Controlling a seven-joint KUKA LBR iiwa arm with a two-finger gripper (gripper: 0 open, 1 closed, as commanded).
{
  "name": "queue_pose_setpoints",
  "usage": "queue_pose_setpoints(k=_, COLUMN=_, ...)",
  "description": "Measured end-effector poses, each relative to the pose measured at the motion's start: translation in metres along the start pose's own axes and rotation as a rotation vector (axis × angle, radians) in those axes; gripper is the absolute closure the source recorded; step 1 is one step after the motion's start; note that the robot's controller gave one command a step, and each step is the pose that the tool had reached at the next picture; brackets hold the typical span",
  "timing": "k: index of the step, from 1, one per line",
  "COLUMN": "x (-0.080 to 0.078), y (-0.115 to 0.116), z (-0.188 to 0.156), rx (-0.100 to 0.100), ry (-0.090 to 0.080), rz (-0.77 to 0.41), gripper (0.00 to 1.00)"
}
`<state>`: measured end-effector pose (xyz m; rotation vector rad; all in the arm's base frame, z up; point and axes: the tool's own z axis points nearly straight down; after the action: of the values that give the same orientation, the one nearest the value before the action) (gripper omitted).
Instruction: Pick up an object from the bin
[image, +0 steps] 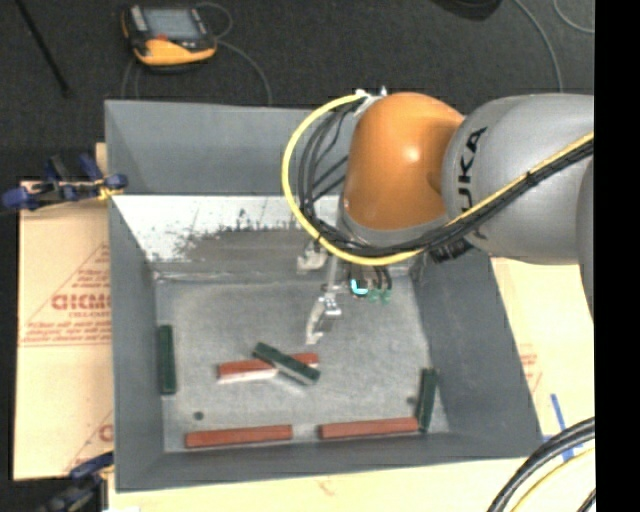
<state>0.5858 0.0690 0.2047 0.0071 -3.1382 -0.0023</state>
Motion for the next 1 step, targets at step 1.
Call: queue_pose_setpoints(k=1, x=-0.0016, y=-0.0002, z=-0.0041, rx=-0.001, ry=-0.007, rz=0.001, gripper=0.0)
